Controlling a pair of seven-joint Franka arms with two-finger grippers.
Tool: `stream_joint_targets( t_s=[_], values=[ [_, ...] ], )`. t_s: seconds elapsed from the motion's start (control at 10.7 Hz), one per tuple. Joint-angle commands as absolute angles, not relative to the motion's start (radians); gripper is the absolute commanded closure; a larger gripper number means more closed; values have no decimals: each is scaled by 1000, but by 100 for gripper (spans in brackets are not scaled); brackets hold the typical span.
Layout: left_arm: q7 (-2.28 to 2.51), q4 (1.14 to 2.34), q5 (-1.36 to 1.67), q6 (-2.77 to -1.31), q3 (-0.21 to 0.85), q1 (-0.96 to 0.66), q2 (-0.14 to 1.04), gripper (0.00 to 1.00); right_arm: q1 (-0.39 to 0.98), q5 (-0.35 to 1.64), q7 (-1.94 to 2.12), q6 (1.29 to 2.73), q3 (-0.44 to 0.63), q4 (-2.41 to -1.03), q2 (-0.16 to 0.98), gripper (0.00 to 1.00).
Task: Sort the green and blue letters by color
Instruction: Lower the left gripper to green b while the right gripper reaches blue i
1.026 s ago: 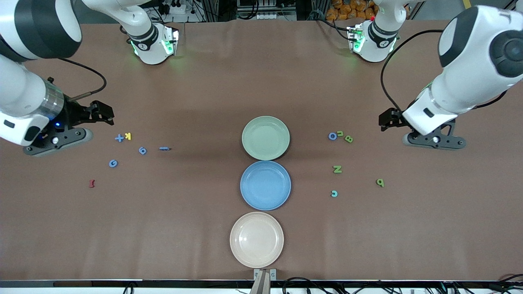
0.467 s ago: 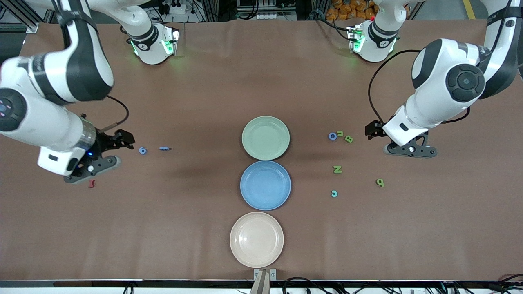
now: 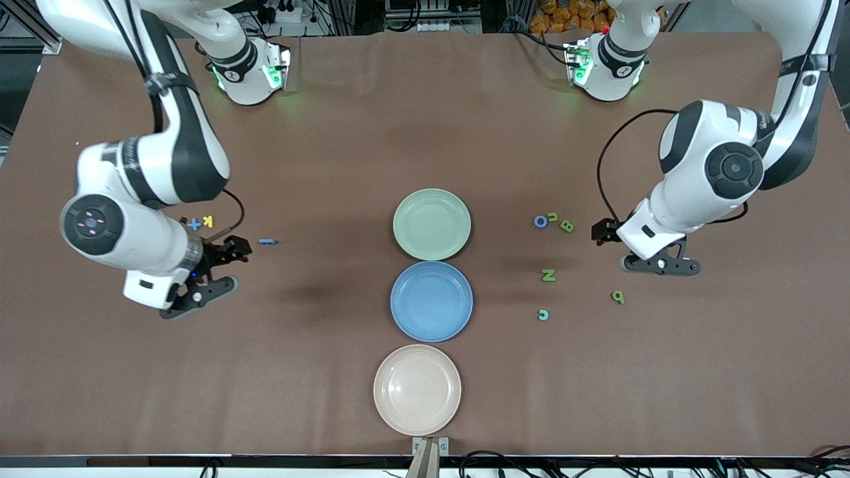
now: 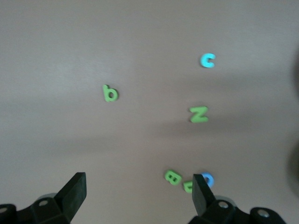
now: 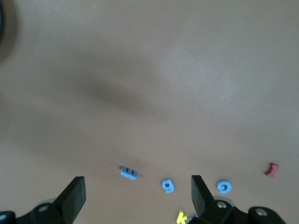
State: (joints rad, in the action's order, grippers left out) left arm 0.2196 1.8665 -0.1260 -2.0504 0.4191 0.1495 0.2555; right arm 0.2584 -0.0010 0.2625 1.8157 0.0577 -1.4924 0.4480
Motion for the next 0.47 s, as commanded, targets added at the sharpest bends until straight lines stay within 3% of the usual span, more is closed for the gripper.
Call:
stream_joint_targets(
  t_s=[0.0, 0.37],
  values=[
    [355, 1861, -280, -2155, 419, 161, 362, 0, 281, 9, 267, 1902, 61, -1482, 538, 0],
    [488, 1824, -400, -2226, 420, 153, 474, 0, 305, -3, 267, 1950, 63, -1471, 626, 0]
  ],
)
